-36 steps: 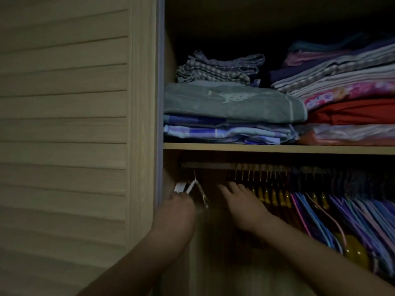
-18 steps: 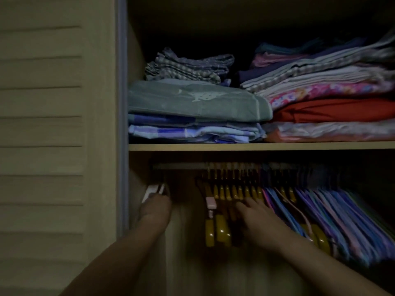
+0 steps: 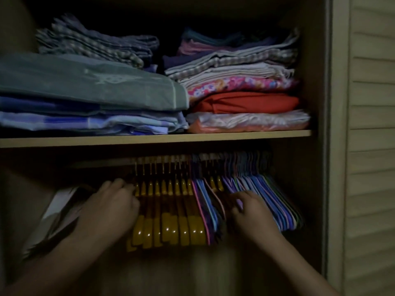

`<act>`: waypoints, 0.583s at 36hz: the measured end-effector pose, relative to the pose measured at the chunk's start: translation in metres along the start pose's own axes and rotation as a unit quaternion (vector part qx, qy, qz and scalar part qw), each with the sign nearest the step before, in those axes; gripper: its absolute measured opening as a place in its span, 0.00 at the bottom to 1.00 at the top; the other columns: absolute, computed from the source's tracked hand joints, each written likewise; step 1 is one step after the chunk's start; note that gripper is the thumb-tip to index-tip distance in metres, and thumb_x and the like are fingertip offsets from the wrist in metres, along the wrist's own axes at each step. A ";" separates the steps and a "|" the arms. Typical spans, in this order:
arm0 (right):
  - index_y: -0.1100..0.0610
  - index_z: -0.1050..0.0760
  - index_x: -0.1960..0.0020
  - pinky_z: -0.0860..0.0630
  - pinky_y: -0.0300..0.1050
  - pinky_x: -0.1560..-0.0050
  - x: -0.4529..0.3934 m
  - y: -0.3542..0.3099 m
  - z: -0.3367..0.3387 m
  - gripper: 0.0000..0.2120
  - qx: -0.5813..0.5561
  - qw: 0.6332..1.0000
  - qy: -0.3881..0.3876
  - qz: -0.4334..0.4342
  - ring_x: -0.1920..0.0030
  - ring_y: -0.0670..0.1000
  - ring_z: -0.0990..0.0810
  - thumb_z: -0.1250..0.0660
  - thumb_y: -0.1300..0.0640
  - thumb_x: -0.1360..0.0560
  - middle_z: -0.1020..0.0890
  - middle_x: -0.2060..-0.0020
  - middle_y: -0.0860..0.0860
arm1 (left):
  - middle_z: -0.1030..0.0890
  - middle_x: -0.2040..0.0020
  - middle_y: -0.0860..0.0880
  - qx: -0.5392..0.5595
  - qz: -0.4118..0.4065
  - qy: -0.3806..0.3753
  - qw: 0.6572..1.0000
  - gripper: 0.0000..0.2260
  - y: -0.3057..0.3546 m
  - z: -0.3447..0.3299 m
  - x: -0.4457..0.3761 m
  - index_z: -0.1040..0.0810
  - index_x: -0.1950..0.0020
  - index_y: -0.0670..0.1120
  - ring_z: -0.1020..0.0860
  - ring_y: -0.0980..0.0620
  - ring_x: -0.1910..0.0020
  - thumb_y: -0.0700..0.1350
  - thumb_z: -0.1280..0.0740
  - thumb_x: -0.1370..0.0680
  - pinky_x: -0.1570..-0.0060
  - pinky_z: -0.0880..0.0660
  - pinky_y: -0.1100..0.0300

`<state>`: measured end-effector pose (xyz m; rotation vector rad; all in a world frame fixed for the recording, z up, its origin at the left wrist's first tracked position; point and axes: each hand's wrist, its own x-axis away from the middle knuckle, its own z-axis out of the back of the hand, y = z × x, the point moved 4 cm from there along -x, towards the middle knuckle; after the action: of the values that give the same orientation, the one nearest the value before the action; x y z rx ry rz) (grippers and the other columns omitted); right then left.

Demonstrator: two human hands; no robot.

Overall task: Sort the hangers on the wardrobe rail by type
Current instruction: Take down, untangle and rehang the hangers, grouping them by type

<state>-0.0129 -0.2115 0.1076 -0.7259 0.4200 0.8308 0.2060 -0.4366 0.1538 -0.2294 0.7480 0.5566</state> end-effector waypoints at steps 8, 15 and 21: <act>0.54 0.32 0.29 0.31 0.50 0.34 -0.022 0.060 -0.012 0.22 0.048 0.991 -0.099 -0.076 0.34 0.55 0.31 0.39 0.46 0.20 0.29 0.35 0.53 | 0.25 0.40 0.57 0.085 -0.014 -0.048 0.995 0.13 0.092 -0.013 -0.006 0.23 0.36 0.57 0.31 0.59 0.40 0.52 0.43 0.17 0.46 0.31 0.62; 0.56 0.28 0.36 0.28 0.49 0.40 -0.027 0.076 -0.030 0.16 0.051 0.990 -0.120 -0.049 0.39 0.55 0.27 0.41 0.48 0.20 0.28 0.38 0.54 | 0.26 0.41 0.60 0.104 0.017 -0.060 0.993 0.12 0.157 -0.035 -0.017 0.24 0.36 0.59 0.32 0.63 0.44 0.53 0.41 0.17 0.45 0.32 0.64; 0.56 0.30 0.34 0.28 0.48 0.39 -0.027 0.080 -0.036 0.17 0.085 0.986 -0.140 -0.002 0.39 0.55 0.28 0.37 0.58 0.22 0.28 0.38 0.55 | 0.27 0.39 0.59 0.096 0.027 -0.070 0.993 0.12 0.183 -0.049 -0.017 0.25 0.35 0.59 0.35 0.64 0.45 0.54 0.42 0.17 0.45 0.33 0.65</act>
<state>-0.0950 -0.2145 0.0658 -0.4437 0.2318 0.8683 0.0667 -0.3102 0.1301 0.0088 0.6679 0.5417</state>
